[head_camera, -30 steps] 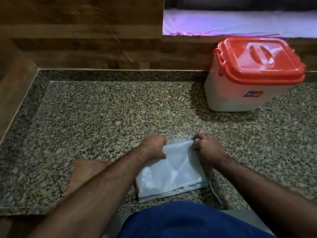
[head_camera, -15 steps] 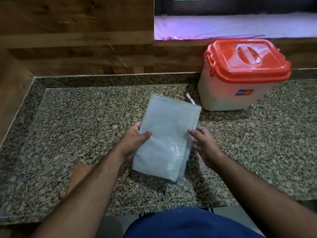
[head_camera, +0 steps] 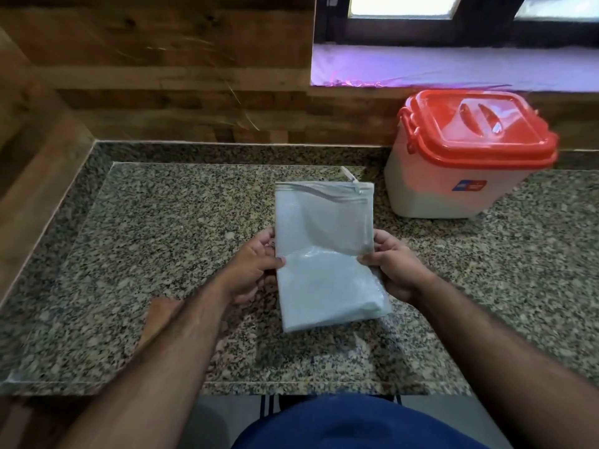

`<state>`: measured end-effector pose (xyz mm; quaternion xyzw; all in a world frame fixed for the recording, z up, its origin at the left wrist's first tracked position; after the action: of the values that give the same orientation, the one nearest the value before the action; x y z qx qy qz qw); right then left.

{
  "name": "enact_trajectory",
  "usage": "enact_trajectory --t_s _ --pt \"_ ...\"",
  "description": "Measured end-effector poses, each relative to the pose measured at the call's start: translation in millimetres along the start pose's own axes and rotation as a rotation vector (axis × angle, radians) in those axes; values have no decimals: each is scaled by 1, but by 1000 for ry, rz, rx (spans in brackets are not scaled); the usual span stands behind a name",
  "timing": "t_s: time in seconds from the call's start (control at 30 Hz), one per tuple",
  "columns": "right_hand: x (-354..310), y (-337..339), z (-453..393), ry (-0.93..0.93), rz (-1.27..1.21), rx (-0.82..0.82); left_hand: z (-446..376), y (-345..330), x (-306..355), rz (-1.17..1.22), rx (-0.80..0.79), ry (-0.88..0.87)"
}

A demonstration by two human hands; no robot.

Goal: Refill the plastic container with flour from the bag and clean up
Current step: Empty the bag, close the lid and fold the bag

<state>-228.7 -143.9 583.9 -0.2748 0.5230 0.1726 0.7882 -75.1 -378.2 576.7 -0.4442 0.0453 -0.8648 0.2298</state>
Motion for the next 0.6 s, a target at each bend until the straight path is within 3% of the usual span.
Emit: enact_trajectory --t_s 0.37,0.43,0.6 --pt "19 -3 12 -254 -15 137 14 3 -35 195 202 -14" --pt "20 -10 15 -350 -23 64 20 1 -39 195 273 -56" --pt "5 -37 25 -433 127 -314 66 0 -46 161 464 -176"
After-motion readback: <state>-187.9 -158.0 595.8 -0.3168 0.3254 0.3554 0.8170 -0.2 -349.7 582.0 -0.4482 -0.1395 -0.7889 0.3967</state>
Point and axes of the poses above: each hand's wrist, its own z-axis away from the middle knuckle, its own y-axis out of the back of the hand, x = y × z, the point moved 5 cm from there along -z, towards the middle knuckle, and after that the axes turned 12 degrees about y, right-handed, at the moved point
